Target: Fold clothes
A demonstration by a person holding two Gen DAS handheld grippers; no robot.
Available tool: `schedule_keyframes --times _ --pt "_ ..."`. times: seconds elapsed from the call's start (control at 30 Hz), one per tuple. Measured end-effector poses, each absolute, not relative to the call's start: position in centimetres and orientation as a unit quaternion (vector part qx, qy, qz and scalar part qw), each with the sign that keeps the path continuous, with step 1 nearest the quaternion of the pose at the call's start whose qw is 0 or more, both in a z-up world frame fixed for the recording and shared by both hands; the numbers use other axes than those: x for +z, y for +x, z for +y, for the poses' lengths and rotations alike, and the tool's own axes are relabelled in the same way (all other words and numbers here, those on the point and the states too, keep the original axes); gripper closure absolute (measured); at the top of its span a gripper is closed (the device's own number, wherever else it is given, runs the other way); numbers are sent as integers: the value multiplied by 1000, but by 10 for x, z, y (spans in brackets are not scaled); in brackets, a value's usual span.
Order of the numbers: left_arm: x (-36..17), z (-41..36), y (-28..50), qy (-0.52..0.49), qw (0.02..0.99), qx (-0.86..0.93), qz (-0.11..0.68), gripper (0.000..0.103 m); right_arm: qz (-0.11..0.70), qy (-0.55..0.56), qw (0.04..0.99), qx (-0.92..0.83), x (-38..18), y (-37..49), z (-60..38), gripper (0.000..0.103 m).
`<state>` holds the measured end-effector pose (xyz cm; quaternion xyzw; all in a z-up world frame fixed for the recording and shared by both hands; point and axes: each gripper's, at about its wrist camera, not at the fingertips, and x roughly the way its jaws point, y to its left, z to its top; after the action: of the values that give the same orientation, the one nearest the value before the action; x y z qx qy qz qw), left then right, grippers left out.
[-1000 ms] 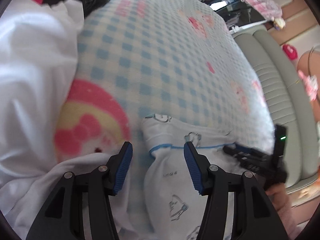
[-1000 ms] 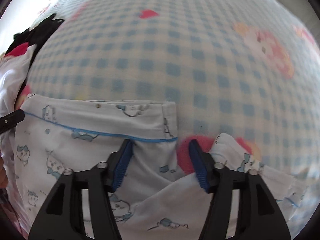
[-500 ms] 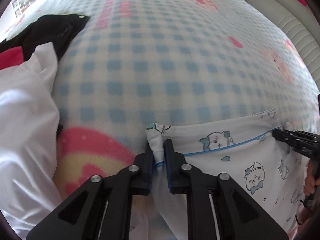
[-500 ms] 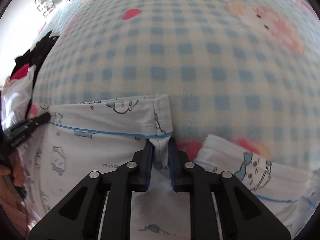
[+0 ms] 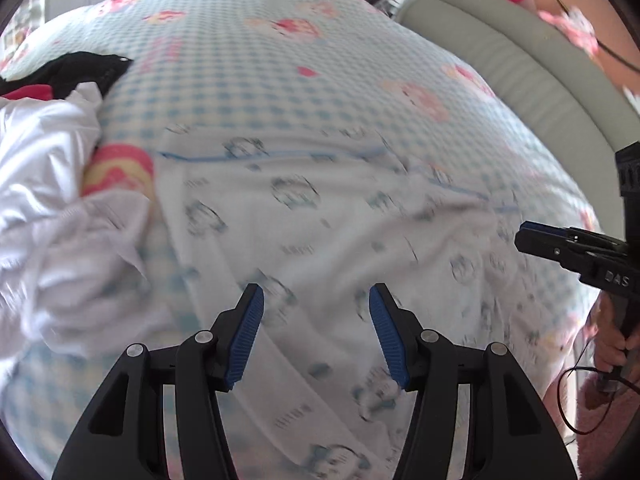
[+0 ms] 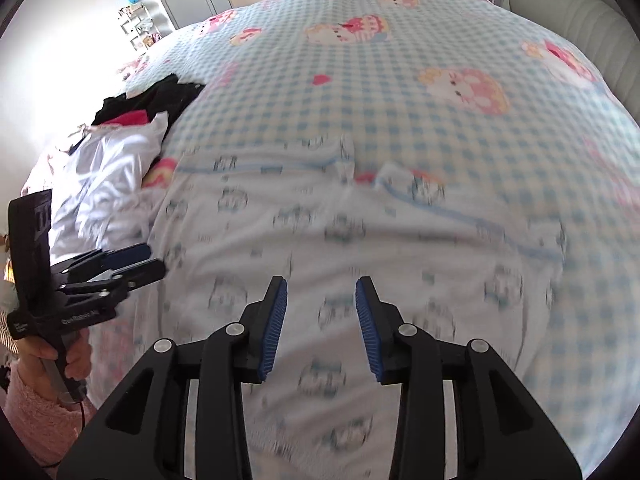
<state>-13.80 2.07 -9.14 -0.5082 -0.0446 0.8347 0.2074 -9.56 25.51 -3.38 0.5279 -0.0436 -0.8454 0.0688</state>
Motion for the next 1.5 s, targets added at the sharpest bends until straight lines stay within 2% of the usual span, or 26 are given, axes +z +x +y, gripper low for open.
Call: schedule_keyframes --times 0.23,0.47,0.6,0.7,0.8,0.97,1.23,1.3,1.5 --pt "-106 51 -110 -533 199 822 -1 46 -58 580 34 -812 -91 -37 268 63" --pt "-118 42 -99 -551 168 817 20 46 -51 520 -18 -852 -85 -24 272 63" --pt "-125 31 -87 -560 146 815 23 44 -35 538 -27 -842 -102 -30 269 63" --pt "-120 2 -77 -556 125 821 -29 44 -27 552 -28 -833 -118 -22 277 64" --pt "-116 -21 -65 -546 123 826 -72 44 -71 539 -27 -839 -112 -4 297 64" --pt "-107 -14 -55 -512 149 840 -99 43 -99 513 -27 -852 -95 -3 297 63" --pt "-123 15 -66 -567 121 815 -11 42 -68 533 -23 -843 -112 -12 282 63" --pt "-122 1 -63 -572 117 811 -27 40 -85 533 -23 -842 -107 -5 290 63" --pt "-109 -36 -50 -537 138 818 -152 39 -130 514 -37 -847 -89 8 315 63"
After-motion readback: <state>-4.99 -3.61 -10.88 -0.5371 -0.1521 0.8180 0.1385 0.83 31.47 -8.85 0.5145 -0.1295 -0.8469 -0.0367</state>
